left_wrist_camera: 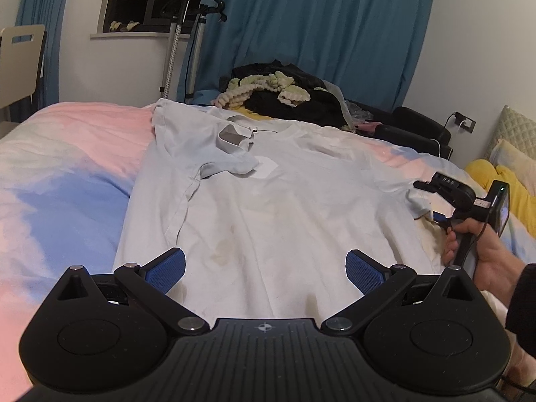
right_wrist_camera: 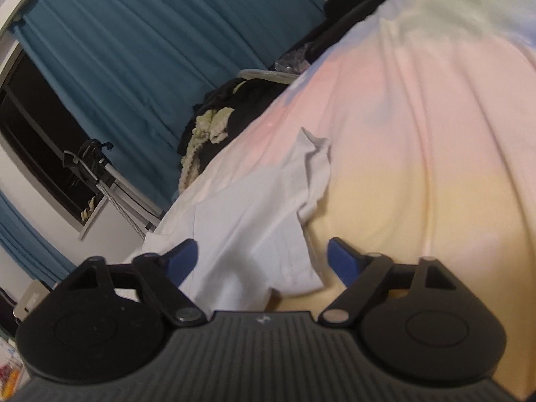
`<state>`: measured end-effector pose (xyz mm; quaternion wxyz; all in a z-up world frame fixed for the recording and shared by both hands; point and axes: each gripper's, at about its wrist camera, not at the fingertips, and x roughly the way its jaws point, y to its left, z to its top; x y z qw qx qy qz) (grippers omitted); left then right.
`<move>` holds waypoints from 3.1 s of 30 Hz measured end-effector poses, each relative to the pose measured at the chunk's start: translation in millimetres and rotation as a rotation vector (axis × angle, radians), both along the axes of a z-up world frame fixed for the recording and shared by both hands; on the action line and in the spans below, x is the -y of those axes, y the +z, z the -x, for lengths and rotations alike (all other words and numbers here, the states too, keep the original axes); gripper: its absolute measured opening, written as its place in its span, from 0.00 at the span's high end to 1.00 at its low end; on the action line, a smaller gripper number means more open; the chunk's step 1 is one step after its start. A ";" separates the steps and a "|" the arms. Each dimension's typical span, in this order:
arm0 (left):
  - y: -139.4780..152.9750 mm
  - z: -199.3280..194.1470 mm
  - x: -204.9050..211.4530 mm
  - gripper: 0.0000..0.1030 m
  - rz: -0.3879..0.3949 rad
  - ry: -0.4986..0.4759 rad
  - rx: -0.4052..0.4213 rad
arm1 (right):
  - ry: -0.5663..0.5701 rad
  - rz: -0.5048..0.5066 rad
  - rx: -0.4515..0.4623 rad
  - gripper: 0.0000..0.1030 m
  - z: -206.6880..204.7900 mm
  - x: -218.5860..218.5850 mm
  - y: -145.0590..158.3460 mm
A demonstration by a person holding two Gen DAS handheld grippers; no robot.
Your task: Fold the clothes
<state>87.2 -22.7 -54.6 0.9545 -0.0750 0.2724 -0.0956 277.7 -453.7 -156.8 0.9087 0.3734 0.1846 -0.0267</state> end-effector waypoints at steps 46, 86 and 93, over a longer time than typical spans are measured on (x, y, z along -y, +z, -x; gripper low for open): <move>4.3 11.8 -28.4 0.01 0.076 0.075 0.068 | 0.385 0.442 0.063 0.53 182.8 -171.2 145.7; -13.4 38.6 160.3 0.04 -0.014 -0.326 0.018 | 0.143 0.244 0.115 0.39 226.4 -67.8 120.7; -36.6 41.9 195.1 0.23 -0.056 -0.401 -0.020 | 0.091 0.147 0.115 0.37 227.3 -43.3 112.4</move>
